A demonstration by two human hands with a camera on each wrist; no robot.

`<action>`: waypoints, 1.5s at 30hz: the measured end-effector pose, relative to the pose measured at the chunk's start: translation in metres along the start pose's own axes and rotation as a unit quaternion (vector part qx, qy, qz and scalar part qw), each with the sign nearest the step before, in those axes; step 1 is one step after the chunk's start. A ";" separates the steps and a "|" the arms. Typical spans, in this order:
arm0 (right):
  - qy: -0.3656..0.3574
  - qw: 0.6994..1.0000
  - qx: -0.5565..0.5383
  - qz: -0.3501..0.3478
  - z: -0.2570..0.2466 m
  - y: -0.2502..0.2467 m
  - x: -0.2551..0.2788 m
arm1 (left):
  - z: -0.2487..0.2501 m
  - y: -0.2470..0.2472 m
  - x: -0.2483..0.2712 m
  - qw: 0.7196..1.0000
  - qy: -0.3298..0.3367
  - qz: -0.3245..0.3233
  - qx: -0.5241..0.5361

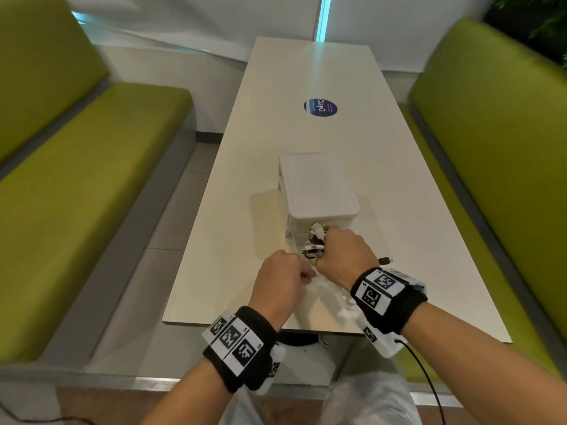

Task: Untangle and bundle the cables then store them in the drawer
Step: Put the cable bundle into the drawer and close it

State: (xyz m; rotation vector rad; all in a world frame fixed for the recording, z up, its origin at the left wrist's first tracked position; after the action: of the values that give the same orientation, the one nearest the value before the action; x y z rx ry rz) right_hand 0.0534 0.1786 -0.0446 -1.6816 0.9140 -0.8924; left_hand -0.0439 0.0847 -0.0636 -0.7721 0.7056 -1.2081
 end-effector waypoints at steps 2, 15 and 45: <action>0.003 1.000 0.023 -0.010 0.000 0.000 -0.001 | 0.001 0.000 -0.001 1.000 0.004 0.001 0.002; 0.090 0.970 0.226 0.008 -0.014 0.027 -0.025 | 0.009 -0.005 -0.004 1.000 0.013 -0.027 0.001; -0.052 0.970 0.072 -0.225 0.002 -0.042 -0.006 | 0.010 0.017 -0.038 0.985 0.101 0.012 -0.142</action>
State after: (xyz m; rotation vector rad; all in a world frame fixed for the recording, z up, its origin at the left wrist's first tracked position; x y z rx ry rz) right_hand 0.0594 0.1945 -0.0052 -1.8207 0.3868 -1.1267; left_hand -0.0352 0.1265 -0.0695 -0.8793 1.0677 -1.1889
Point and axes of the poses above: each hand's wrist, its own x-axis away from the middle knuckle, its own y-axis out of the palm, z = x × y, the point moved 2 cm from there along -x, towards the middle knuckle, and after that the axes turned 2 degrees about y, right-handed, at the moved point
